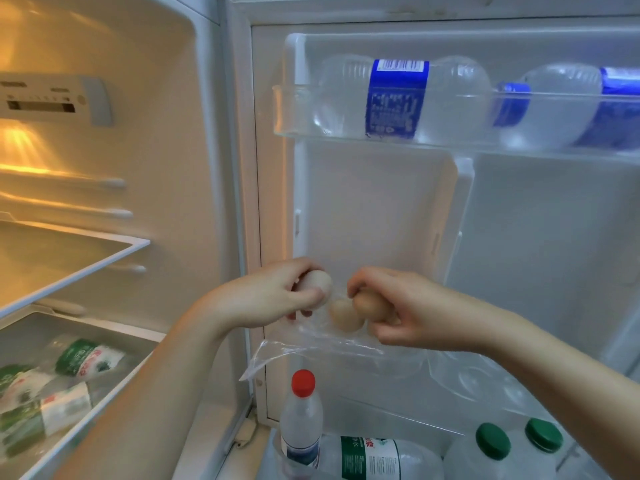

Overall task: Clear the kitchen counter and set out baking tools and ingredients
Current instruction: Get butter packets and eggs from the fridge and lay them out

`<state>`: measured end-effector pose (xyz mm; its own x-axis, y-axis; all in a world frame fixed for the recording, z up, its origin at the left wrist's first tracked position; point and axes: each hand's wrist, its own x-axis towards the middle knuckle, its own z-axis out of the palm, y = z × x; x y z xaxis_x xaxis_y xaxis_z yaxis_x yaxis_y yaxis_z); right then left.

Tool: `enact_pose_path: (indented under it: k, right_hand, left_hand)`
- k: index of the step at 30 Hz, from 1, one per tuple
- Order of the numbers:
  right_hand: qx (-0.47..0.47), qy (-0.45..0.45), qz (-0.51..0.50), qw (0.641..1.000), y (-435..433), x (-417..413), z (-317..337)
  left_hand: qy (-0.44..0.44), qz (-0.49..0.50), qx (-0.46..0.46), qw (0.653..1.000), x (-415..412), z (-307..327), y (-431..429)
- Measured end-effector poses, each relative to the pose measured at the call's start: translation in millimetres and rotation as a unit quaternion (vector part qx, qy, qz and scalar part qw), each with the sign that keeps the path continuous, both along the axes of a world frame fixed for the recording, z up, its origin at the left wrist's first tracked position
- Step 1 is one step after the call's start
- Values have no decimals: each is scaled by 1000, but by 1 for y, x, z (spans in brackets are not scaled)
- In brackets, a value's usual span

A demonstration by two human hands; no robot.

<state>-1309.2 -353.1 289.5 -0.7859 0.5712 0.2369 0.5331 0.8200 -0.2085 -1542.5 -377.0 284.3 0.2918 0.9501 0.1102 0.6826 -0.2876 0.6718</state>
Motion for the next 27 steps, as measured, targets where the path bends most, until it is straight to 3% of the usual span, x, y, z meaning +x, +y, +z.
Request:
enact_pose_path:
  k: [5, 8, 11, 14, 21, 23, 27]
  right_hand:
    - [-70, 191, -44, 978, -10, -7, 2]
    - [-148, 313, -48, 937, -19, -21, 2]
    - [-253, 453, -45, 854, -27, -38, -2]
    - [-354, 554, -12, 754, -34, -55, -5]
    - [-602, 607, 107, 507, -58, -97, -23]
    - [-646, 589, 120, 471, -63, -110, -35]
    - [-720, 531, 118, 430, -72, -142, -55]
  left_hand:
    - [-235, 41, 111, 965, 9, -15, -5]
    - [-431, 43, 103, 896, 19, -22, -7]
    - [-610, 17, 75, 789, 28, -23, -14]
    - [-697, -4, 41, 716, 31, -25, -25]
    - [-819, 42, -21, 571, 10, -49, -58]
    - [-836, 76, -32, 543, 3, -57, -70]
    - [-850, 143, 2, 506, -15, -72, -93]
